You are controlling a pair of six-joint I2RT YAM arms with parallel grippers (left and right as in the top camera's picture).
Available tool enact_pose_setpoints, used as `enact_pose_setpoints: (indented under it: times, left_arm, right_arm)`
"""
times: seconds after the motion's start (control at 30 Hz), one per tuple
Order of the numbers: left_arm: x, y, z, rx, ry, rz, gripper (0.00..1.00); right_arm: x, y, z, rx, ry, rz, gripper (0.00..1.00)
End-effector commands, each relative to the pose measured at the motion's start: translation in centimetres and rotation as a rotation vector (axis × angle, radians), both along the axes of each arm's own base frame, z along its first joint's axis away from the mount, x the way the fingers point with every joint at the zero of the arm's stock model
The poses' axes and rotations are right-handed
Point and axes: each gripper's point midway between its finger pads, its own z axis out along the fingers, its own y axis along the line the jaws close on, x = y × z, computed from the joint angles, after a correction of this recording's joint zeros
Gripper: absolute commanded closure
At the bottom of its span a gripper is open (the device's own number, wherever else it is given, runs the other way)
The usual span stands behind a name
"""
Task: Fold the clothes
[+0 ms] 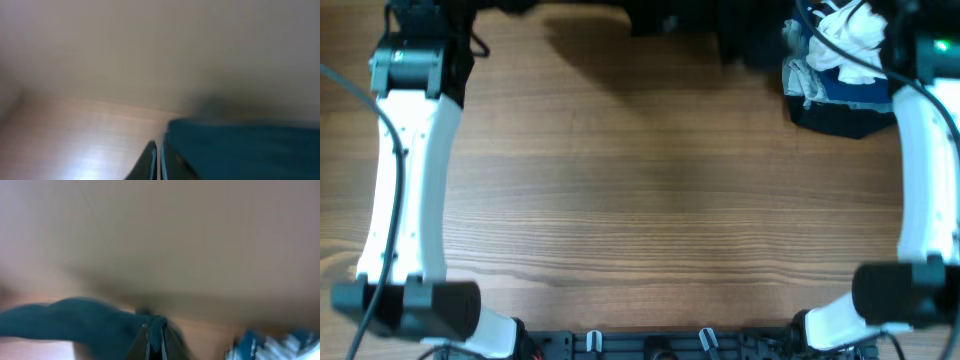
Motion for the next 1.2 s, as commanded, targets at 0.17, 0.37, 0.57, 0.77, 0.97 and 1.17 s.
enact_pose_setpoints:
  times: [0.17,0.37,0.57,0.77,0.97,1.17]
  left_arm:
    - [-5.4,0.0,-18.0,-0.1,0.674,0.057,0.96]
    - [-6.5,-3.8,-17.9,-0.273,0.721,-0.082,0.96]
    - [-5.1,-10.1,-18.1,-0.315,0.668,-0.345,0.63]
    - [-3.7,-16.3,-19.7,-0.257,0.615,-0.492,0.5]
    - [-1.9,-21.3,-25.1,-0.198,0.612,-0.538,0.51]
    - [-0.7,-21.6,-30.8,-0.225,0.658,-0.426,0.53]
  right_arm:
    - [-2.4,2.0,-12.9,0.008,0.449,0.104,0.96]
    - [-5.0,2.7,-13.3,0.041,0.543,0.132,0.96]
    - [-5.4,2.8,-13.6,0.043,0.564,0.134,0.96]
    - [-6.9,2.7,-14.7,0.041,0.644,0.129,0.96]
    - [-7.3,2.2,-15.2,0.005,0.663,0.115,0.96]
    - [-7.2,2.1,-15.2,0.0,0.66,0.109,0.96]
